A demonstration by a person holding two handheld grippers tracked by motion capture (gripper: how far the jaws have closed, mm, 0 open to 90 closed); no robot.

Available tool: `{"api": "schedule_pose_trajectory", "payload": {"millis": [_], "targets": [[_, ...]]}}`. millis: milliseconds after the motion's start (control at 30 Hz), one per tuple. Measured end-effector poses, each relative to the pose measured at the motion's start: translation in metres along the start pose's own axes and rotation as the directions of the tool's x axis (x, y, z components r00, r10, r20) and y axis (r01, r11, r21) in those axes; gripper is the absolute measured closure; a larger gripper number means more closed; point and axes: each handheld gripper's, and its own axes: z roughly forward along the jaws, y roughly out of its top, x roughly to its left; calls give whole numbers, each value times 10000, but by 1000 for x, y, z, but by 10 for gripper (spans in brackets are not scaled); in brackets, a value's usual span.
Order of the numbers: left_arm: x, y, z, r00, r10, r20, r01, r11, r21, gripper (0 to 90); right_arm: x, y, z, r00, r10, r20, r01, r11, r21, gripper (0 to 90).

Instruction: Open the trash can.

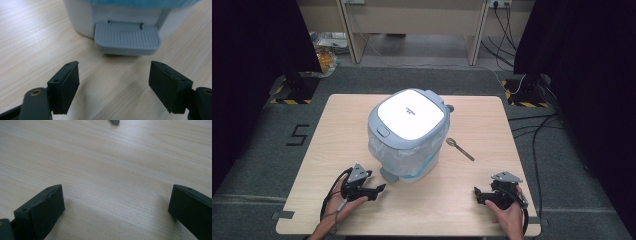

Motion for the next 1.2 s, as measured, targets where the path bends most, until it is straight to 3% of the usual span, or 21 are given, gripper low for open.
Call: {"api": "schedule_pose_trajectory", "payload": {"millis": [133,267,600,767,933,1200], "targets": [[-1,3,0,9994,-248,241,256,9992,-314,281,0,0,0,10000,13,4,-13,10000,-18,3],[-3,6,0,9998,-96,185,104,9989,-461,305,0,0,0,10000,12,15,-12,10000,-19,4],[-11,14,3,9989,437,160,-417,9936,-1047,523,-1,0,0,10000,7,23,-7,10000,-14,4],[-15,21,3,9975,704,104,-683,9883,-1366,559,0,0,0,10000,19,30,-19,10000,-9,4],[-16,20,12,9973,672,287,-632,9905,-1223,596,0,0,0,10000,17,28,-18,10000,5,3],[-16,12,19,9967,622,524,-521,9831,-1756,606,0,0,0,10000,18,32,-17,10000,-10,4]]}}
